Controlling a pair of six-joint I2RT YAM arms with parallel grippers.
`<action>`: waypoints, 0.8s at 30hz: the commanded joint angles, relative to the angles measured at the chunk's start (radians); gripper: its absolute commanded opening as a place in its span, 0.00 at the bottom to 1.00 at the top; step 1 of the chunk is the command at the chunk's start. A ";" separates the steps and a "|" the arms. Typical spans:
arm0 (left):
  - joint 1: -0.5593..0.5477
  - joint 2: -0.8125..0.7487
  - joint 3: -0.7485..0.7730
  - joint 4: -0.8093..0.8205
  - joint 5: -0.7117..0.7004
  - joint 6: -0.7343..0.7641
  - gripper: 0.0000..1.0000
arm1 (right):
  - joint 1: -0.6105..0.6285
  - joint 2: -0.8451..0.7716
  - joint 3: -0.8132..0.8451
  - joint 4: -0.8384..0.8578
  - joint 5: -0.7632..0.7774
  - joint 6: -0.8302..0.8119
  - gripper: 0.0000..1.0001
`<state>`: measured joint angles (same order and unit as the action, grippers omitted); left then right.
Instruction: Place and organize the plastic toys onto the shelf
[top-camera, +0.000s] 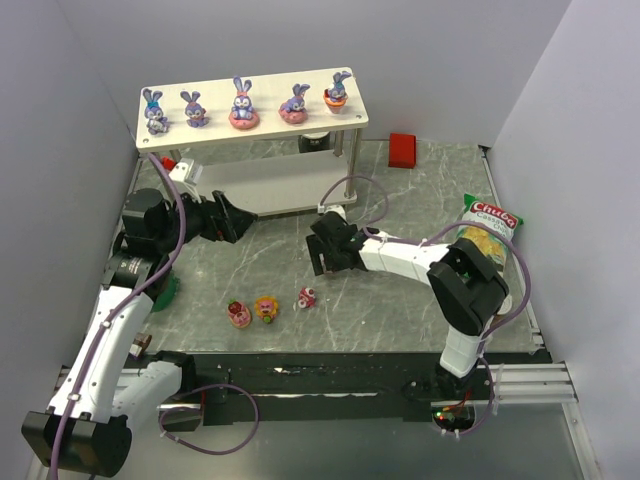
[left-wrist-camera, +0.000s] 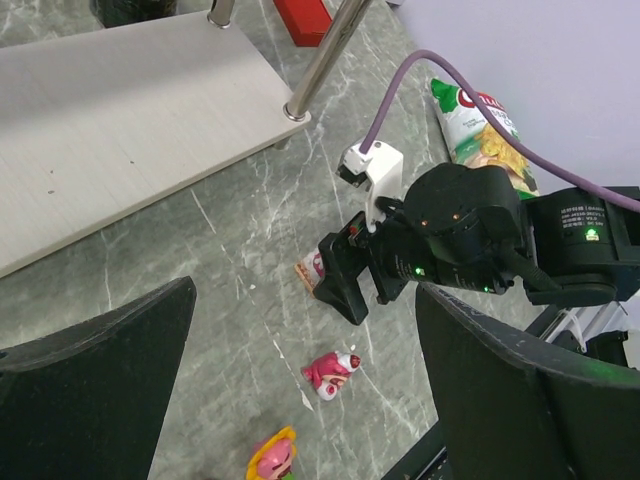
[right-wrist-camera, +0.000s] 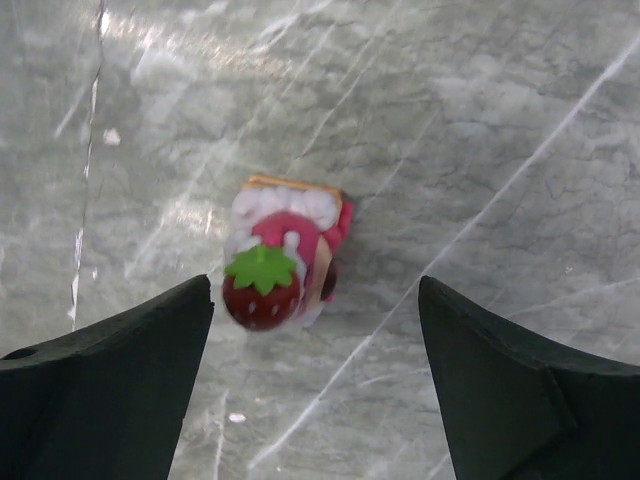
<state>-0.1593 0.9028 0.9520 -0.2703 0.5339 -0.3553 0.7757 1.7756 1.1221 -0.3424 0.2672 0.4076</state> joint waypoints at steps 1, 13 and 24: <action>-0.006 -0.002 0.036 0.042 0.008 0.029 0.97 | 0.005 -0.065 0.068 0.012 -0.051 -0.184 0.91; -0.011 -0.018 0.025 0.034 0.014 0.071 0.96 | -0.092 -0.128 0.013 0.074 -0.487 -0.714 0.82; -0.011 -0.013 0.036 0.013 0.018 0.088 0.96 | -0.147 -0.079 0.048 0.028 -0.651 -0.908 0.77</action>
<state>-0.1654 0.9001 0.9531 -0.2687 0.5350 -0.2901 0.6556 1.6905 1.1206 -0.2939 -0.3023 -0.4053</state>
